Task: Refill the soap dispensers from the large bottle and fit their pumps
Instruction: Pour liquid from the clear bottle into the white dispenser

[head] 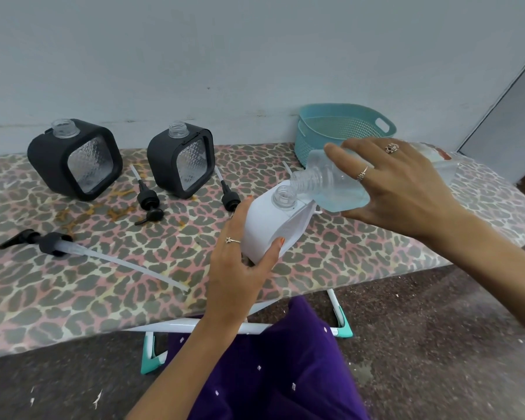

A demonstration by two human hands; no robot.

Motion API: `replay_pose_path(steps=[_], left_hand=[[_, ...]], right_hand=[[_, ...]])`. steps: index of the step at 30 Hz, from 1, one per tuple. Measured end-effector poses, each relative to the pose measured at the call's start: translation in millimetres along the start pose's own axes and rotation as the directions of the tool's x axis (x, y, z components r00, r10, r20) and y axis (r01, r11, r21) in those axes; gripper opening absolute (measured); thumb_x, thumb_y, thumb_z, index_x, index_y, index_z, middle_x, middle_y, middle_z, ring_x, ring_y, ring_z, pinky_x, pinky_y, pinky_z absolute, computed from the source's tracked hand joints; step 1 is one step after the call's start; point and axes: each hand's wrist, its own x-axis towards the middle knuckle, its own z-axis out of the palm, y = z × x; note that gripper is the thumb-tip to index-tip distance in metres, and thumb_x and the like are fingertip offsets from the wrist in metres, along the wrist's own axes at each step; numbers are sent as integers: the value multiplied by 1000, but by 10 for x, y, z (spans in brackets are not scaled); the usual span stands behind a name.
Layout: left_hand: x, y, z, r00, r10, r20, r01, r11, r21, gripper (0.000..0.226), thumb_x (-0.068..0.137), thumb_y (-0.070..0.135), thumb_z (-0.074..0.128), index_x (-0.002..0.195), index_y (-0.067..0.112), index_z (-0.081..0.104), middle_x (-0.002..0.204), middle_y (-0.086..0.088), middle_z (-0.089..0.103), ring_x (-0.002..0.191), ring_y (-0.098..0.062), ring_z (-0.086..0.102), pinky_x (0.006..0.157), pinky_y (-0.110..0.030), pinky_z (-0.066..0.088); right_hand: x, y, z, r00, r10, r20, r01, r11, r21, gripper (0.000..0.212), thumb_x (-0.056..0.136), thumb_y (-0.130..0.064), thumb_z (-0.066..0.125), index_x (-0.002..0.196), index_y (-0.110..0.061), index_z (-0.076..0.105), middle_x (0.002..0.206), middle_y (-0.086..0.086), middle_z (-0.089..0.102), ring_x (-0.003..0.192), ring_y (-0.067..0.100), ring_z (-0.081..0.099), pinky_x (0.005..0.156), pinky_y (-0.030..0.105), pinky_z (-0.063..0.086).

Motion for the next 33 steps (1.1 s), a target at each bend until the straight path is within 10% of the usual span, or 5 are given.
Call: replay_pose_path(steps=[33], left_hand=[[-1,-11,-4,1000,-17,13,17,1000,-18,69,87,45,63,147,25,36,140,11,48,129,-12,51,98,-35,52]], right_hand=[[24,37,-30,1000,-4,6,4,1000,-5,91,60,-43,87,133,-14,41,116,20,62,99,39,62,76,44,50]])
